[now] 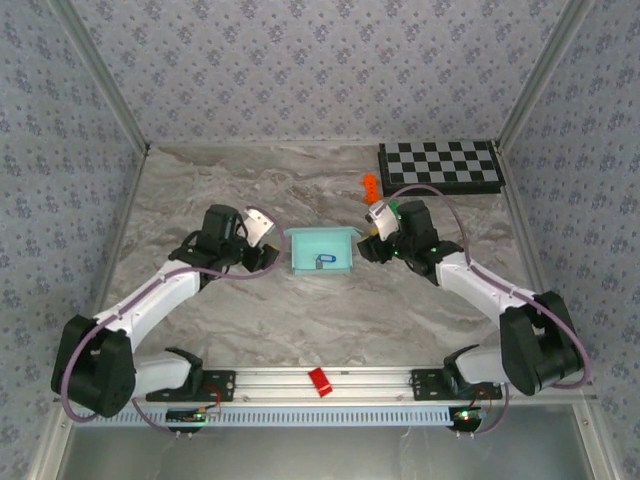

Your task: Fold the paper box

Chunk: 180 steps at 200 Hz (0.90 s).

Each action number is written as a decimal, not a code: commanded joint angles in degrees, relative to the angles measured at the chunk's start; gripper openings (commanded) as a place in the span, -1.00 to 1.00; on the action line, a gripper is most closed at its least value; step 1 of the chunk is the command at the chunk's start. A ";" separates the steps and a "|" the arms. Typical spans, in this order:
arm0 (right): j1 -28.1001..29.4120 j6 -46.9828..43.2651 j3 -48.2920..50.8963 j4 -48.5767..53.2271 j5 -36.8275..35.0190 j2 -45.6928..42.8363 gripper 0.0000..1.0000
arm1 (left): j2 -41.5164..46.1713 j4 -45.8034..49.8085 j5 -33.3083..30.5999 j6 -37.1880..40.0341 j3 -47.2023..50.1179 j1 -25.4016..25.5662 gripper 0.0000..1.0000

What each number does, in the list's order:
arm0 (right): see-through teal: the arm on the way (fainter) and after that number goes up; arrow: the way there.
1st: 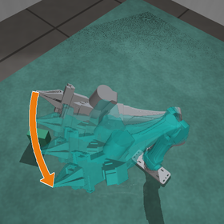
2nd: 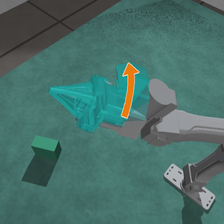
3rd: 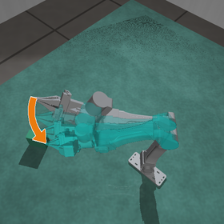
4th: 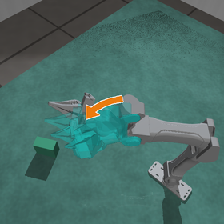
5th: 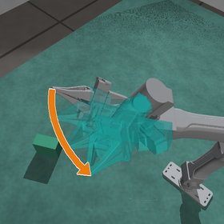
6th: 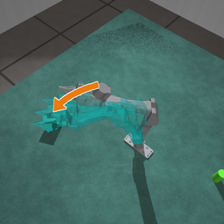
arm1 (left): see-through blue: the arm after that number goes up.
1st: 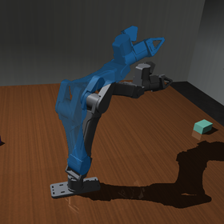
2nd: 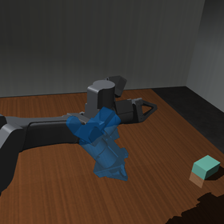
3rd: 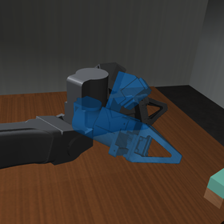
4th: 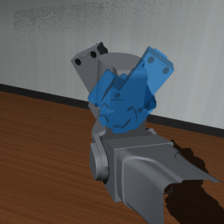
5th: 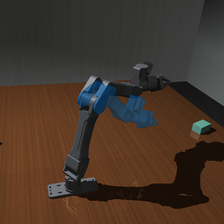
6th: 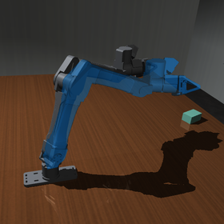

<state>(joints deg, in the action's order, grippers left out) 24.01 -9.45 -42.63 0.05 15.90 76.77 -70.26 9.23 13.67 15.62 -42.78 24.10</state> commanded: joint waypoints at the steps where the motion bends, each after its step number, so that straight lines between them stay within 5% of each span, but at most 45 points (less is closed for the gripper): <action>1: 0.66 -1.80 -1.65 -1.28 1.23 1.91 -0.02 | -1.82 -4.31 4.75 3.89 -0.73 -0.28 0.20; 180: 1.87 2.90 -5.49 -3.65 1.67 8.38 -0.26 | -13.82 -10.90 8.34 -3.81 -7.01 -0.30 -0.04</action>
<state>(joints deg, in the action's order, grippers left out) 25.43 -7.92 -46.26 -3.31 15.99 84.53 -83.37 -0.30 19.97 13.39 -47.79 24.10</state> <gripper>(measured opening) 0.384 0.486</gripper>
